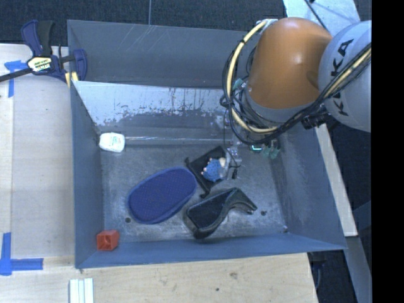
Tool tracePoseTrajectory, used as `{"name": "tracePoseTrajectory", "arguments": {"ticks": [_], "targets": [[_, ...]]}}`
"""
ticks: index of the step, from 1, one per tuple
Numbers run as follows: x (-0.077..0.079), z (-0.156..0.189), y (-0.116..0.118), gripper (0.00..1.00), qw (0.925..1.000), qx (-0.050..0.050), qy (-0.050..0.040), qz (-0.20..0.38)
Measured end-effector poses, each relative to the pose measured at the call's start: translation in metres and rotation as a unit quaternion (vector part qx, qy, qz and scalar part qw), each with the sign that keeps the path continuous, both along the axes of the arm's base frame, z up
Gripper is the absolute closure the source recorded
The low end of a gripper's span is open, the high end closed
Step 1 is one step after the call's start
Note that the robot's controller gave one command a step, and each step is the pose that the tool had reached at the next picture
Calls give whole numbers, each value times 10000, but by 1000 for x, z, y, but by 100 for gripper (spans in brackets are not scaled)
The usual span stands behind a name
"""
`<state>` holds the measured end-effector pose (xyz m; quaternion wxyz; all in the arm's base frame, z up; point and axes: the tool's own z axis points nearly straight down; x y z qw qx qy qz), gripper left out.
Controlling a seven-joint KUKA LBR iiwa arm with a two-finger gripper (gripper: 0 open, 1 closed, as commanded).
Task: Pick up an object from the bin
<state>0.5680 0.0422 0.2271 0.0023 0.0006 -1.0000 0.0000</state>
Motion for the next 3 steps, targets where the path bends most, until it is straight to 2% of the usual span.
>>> {"name": "tracePoseTrajectory", "arguments": {"ticks": [1,2,3], "targets": [[29,-137,-19,0,9850,8,-7,1725],[42,-157,-50,0,9875,-2,-58,1575],[42,-156,-48,100,9875,4,-56,1578]]}}
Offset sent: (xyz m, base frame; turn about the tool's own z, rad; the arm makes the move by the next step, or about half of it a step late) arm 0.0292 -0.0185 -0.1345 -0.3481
